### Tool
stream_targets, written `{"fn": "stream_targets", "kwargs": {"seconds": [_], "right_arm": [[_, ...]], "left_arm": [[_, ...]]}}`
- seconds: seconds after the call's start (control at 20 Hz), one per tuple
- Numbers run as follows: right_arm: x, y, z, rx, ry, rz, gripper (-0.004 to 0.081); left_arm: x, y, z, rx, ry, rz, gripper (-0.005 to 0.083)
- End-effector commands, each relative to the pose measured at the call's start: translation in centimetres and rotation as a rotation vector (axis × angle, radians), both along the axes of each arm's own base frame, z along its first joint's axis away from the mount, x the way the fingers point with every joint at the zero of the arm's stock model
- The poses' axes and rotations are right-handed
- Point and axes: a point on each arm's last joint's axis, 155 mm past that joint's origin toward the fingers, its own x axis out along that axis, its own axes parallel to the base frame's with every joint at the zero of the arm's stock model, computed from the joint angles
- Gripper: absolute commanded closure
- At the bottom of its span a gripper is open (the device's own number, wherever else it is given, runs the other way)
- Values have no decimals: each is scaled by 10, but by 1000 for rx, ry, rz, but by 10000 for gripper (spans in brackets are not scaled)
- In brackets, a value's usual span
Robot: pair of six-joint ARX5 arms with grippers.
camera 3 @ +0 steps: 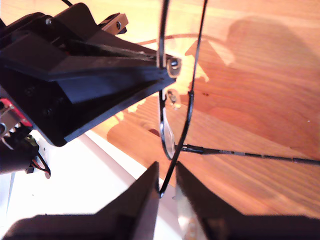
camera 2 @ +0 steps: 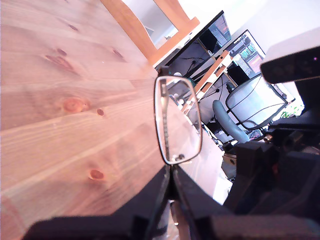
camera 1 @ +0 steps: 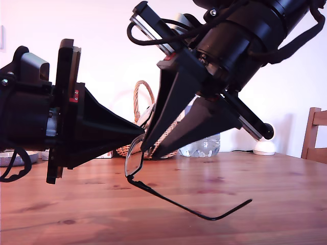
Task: Pick up the glasses and open them, then place them back on the table
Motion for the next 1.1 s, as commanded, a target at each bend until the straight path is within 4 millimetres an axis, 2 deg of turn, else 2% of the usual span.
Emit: {"fn": "stream_targets", "kwargs": {"seconds": [0.0,0.15,0.65,1.05], "right_arm": [[1,4,6,16,-14,8,706],[2,4,6,14,-17,10,756],[7,-1,1,-22,-51,-1,776],[4,-7,-4,-57,-71,40,778]], "left_arm": [[-3,0,1,-2,-12,-10,796],[-5,-2,2,-4,-13,-25,796],[-9,-3,2,-14,5,-48,796],[-14,-6,4,-22,12,-79,796]]}}
